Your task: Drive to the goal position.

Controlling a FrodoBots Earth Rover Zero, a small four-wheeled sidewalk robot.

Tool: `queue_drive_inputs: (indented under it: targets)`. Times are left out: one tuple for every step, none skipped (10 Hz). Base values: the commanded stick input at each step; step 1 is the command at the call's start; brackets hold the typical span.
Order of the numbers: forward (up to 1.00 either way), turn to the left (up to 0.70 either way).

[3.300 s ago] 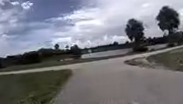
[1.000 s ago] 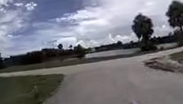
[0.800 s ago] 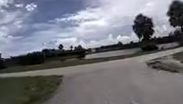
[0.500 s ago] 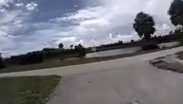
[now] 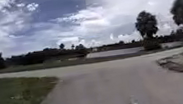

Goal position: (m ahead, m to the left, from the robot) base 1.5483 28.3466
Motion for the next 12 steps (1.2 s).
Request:
queue_drive_inputs:
  targets:
    - [0.70, 0.16]
    - [0.70, 0.05]
    - [0.70, 0.00]
    - [0.70, 0.00]
    - [0.70, 0.00]
    - [0.70, 0.00]
    - [0.70, 0.00]
    - [0.70, 0.00]
    - [0.70, 0.00]
    - [0.70, 0.00]
    - [0.70, 0.00]
    - [0.70, 0.00]
